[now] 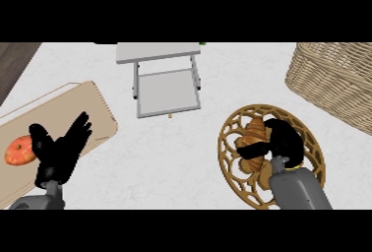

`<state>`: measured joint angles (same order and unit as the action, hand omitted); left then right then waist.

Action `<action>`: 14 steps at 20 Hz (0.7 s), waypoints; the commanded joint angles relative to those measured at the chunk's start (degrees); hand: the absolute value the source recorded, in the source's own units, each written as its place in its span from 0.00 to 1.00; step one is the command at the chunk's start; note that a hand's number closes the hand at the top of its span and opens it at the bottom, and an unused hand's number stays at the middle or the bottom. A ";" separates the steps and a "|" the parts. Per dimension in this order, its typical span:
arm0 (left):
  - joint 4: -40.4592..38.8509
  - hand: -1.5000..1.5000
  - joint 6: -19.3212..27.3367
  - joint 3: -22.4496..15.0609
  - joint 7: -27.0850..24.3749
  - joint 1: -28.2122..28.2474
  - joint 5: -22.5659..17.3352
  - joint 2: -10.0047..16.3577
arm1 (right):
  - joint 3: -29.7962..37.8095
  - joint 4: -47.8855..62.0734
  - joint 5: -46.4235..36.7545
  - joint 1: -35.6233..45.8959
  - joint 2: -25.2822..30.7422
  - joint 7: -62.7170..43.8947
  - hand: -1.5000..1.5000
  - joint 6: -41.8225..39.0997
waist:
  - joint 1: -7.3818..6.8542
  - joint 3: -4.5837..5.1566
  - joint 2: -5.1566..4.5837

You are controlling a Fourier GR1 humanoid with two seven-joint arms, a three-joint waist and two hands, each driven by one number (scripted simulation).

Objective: Pick the croissant from the placemat and place it in the tiered shelf

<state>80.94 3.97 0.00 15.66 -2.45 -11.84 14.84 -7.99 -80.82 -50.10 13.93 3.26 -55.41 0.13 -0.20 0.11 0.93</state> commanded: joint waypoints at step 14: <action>-5.19 0.50 -2.63 -3.49 0.59 -4.77 1.93 -2.80 | -32.93 4.68 13.66 18.88 -3.24 9.59 1.00 -2.36 | -6.86 -0.12 -2.22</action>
<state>79.09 1.57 -1.64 14.70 -6.33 -10.77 13.25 -30.90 -76.47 -40.94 26.17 0.28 -47.76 -0.91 -5.67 -0.35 -0.62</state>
